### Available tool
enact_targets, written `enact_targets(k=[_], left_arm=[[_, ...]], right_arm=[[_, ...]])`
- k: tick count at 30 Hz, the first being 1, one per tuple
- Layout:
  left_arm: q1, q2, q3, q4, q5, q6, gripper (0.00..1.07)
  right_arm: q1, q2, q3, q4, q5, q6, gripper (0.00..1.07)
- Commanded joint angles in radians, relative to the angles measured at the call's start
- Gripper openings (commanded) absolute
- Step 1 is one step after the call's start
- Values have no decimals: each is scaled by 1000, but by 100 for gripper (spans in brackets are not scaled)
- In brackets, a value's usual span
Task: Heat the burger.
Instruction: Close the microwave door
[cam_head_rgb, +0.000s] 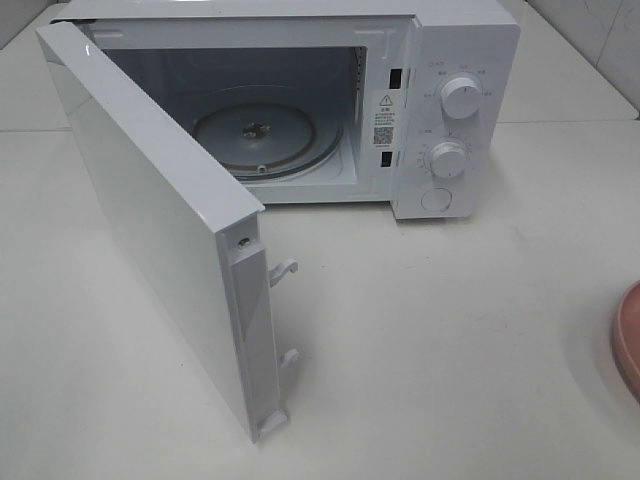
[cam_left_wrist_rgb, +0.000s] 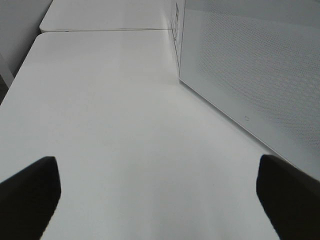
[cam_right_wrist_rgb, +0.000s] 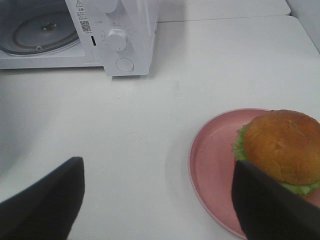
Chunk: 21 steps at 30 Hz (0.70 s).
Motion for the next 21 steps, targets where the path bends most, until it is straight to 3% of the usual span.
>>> enact_targets(k=[1,21], left_arm=[[1,-21,3,1,-4,-6,100],[1,-21,3,1,-4,-6,100]], right_arm=[[-5,-28,3,0,-9,-13,76],[-5,-28,3,0,-9,-13,76]])
